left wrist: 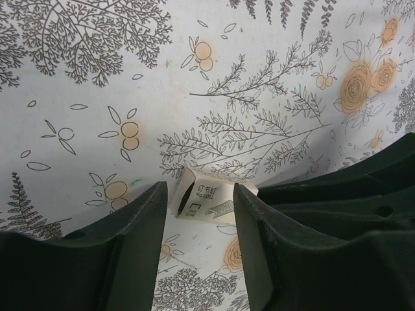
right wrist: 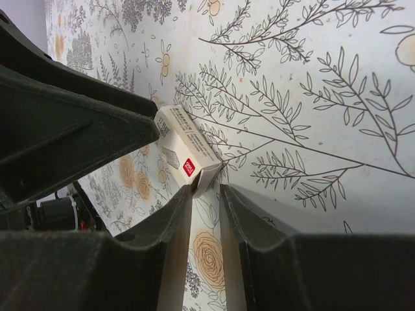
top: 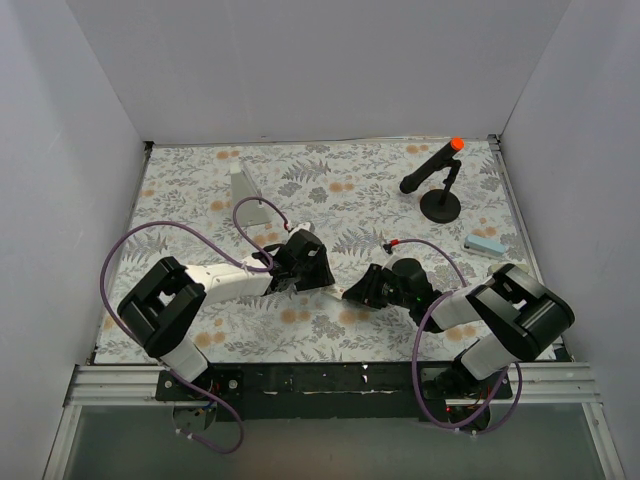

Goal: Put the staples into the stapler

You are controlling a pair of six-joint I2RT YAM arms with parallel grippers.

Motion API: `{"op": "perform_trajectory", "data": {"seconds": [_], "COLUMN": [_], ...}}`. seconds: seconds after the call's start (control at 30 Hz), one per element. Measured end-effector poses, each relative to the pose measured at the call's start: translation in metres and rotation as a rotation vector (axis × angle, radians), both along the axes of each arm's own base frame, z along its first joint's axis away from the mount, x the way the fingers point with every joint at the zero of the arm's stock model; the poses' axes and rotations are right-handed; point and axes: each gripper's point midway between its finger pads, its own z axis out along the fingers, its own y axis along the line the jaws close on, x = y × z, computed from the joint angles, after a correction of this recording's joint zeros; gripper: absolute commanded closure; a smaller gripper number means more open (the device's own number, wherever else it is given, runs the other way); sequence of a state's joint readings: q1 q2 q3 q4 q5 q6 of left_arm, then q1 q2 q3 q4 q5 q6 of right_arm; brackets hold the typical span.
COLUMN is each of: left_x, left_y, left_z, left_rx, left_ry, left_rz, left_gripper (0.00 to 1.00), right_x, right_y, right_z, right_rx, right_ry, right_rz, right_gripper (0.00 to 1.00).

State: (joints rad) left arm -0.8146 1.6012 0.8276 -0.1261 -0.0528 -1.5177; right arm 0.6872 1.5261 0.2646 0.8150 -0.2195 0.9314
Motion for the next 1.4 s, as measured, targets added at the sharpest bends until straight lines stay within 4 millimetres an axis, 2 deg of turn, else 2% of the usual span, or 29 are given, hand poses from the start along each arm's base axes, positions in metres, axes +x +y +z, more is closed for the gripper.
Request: {"op": "perform_trajectory", "data": {"seconds": [0.27, 0.57, 0.77, 0.97, 1.4], "left_x": [-0.006, -0.014, -0.016, -0.017, -0.019], "left_y": [0.000, 0.002, 0.004, 0.004, 0.005], "left_z": [-0.004, -0.009, -0.008, -0.008, -0.006], "left_rx": [-0.014, -0.027, -0.035, -0.043, -0.052], "left_ry": [0.026, 0.057, 0.062, 0.066, 0.067], "left_rz": [-0.002, 0.005, 0.015, 0.023, 0.029], "left_gripper": [0.66, 0.72, 0.73, 0.73, 0.74], "right_x": [0.001, 0.002, 0.003, 0.007, 0.010], "right_y": [0.000, 0.000, 0.002, 0.005, 0.006], "right_z": [0.000, 0.001, 0.001, 0.005, 0.001], "right_rx": [0.002, 0.001, -0.001, -0.001, -0.047], "right_ry": [0.000, -0.003, -0.012, -0.025, -0.018], "right_rz": [-0.006, -0.005, 0.001, 0.008, 0.024], "right_gripper": [0.68, 0.68, 0.69, 0.72, 0.86]}}
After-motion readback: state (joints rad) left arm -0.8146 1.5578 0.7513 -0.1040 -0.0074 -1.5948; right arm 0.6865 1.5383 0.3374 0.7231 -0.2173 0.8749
